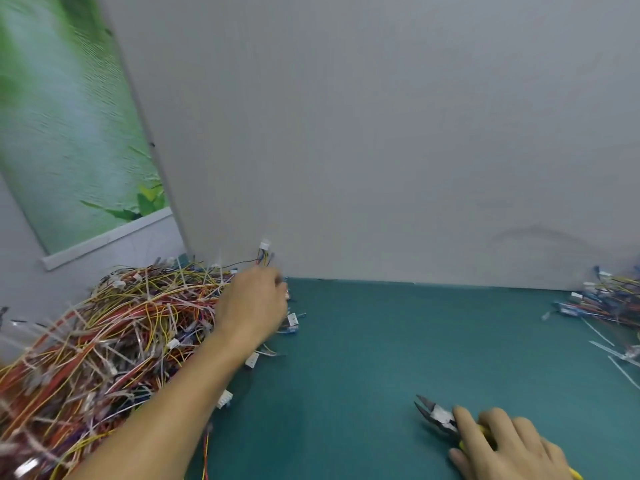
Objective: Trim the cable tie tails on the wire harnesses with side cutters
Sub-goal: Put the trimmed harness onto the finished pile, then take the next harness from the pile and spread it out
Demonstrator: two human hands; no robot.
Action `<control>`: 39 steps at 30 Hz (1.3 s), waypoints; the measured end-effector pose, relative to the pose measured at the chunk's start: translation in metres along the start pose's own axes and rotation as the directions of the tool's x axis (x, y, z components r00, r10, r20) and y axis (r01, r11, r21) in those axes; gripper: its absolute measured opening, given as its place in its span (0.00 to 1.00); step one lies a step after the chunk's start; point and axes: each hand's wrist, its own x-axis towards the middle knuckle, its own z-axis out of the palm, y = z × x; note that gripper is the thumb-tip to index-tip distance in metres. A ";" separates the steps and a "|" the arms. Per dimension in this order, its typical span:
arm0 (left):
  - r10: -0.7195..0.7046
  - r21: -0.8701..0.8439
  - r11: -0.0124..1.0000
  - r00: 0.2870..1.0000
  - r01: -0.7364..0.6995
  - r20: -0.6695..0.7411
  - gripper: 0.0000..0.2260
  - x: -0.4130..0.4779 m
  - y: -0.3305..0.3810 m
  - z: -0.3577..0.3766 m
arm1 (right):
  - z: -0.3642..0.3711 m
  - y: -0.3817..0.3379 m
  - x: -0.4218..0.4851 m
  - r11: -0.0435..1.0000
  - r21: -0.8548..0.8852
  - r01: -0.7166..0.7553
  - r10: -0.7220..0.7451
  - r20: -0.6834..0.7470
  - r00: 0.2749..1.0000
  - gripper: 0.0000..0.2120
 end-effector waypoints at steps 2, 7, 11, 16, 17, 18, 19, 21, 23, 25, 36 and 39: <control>-0.075 0.118 0.990 0.997 0.079 -0.036 0.07 0.023 -0.031 -0.010 | 0.005 0.001 -0.001 1.000 0.003 0.009 -0.009 -0.051 0.999 0.40; -0.189 0.473 0.879 0.958 0.067 0.216 0.12 0.050 -0.093 -0.008 | 0.005 0.000 -0.004 1.000 -0.020 0.023 -0.024 -0.060 0.998 0.27; -0.124 0.568 0.819 0.943 -0.077 0.307 0.12 0.050 -0.114 0.000 | 0.003 0.000 -0.004 0.999 -0.050 0.008 -0.009 -0.026 1.000 0.20; -0.089 0.583 0.811 0.972 -0.055 0.217 0.08 0.052 -0.107 -0.005 | 0.001 -0.001 -0.004 0.997 -0.076 -0.011 0.010 -0.014 1.000 0.22; -0.088 0.587 0.810 0.985 -0.016 0.148 0.07 0.052 -0.103 -0.009 | 0.001 -0.001 -0.005 0.997 -0.079 -0.012 0.011 -0.015 1.000 0.22; -0.093 0.573 0.819 0.993 0.036 0.071 0.08 0.053 -0.100 -0.014 | 0.002 0.000 -0.005 0.997 -0.082 -0.004 0.001 -0.042 0.999 0.22; -0.104 0.535 0.840 0.995 0.088 -0.001 0.10 0.055 -0.097 -0.020 | 0.003 -0.001 -0.006 0.997 -0.080 -0.003 -0.003 -0.063 0.998 0.21; -0.139 0.426 0.889 0.985 0.168 -0.098 0.11 0.058 -0.091 -0.036 | 0.005 -0.001 -0.007 0.998 -0.068 0.009 -0.015 -0.093 0.996 0.23; -0.182 0.360 0.905 0.971 0.228 -0.158 0.09 0.064 -0.083 -0.053 | 0.005 0.000 -0.007 0.998 -0.063 0.019 -0.024 -0.083 0.996 0.25; -0.227 0.311 0.910 0.956 0.276 -0.184 0.08 0.071 -0.068 -0.073 | 0.003 0.000 -0.006 0.997 -0.083 0.012 -0.016 -0.055 0.998 0.21; -0.248 -0.478 0.849 0.969 0.226 0.016 0.11 0.075 -0.002 -0.146 | 0.004 -0.001 -0.004 0.996 -0.087 -0.024 0.023 -0.010 1.000 0.22; -0.184 -0.592 0.755 0.958 0.282 0.221 0.11 0.077 0.007 -0.156 | 0.004 -0.001 -0.005 0.995 -0.091 -0.028 0.028 0.000 1.000 0.22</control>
